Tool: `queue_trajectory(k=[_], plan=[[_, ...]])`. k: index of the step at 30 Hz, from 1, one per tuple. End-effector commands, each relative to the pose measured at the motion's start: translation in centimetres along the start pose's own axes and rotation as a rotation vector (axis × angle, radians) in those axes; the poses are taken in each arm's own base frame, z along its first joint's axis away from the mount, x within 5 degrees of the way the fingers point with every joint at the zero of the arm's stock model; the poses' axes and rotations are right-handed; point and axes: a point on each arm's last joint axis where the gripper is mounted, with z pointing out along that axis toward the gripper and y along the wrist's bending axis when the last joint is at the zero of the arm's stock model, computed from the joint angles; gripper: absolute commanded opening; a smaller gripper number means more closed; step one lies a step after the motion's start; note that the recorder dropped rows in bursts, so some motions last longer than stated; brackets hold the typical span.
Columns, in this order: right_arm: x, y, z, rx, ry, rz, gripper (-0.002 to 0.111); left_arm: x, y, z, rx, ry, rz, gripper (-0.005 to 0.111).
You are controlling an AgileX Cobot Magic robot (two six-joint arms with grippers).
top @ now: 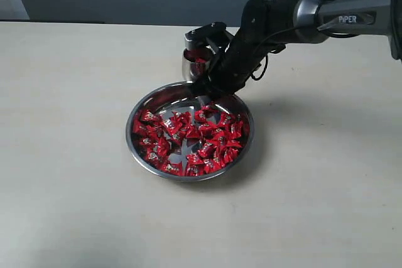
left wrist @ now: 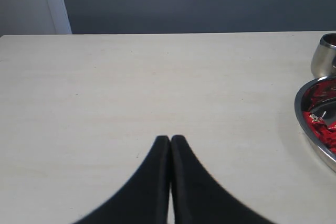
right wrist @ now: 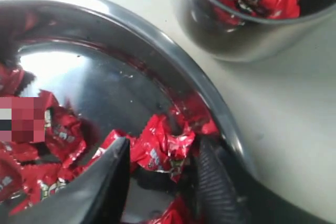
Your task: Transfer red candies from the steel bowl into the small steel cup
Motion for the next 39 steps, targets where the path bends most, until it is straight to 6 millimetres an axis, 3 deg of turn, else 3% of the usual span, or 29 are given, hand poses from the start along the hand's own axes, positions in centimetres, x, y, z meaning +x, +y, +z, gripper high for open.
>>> queue_trajectory(k=[1, 10, 17, 29, 34, 39], plan=[[-0.2, -0.4, 0.1, 0.02, -0.023, 0.004, 0.041, 0.0, 0.0, 0.0, 0.005, -0.008, 0.0, 0.0], [0.4, -0.6, 1.8, 0.017, 0.006, 0.027, 0.04, 0.0, 0.0, 0.0, 0.005, -0.008, 0.0, 0.0], [0.2, -0.5, 1.2, 0.017, -0.006, 0.025, 0.0, 0.0, 0.0, 0.0, 0.005, -0.008, 0.0, 0.0], [-3.5, -0.2, -5.3, 0.101, -0.307, 0.001, -0.001, 0.0, 0.0, 0.0, 0.005, -0.008, 0.0, 0.0], [-4.5, -0.7, -5.5, 0.153, -0.431, 0.003, -0.001, 0.0, 0.0, 0.0, 0.005, -0.008, 0.0, 0.0], [-4.7, -1.2, -4.5, 0.177, -0.467, 0.008, -0.001, 0.0, 0.0, 0.0, 0.005, -0.008, 0.0, 0.0]])
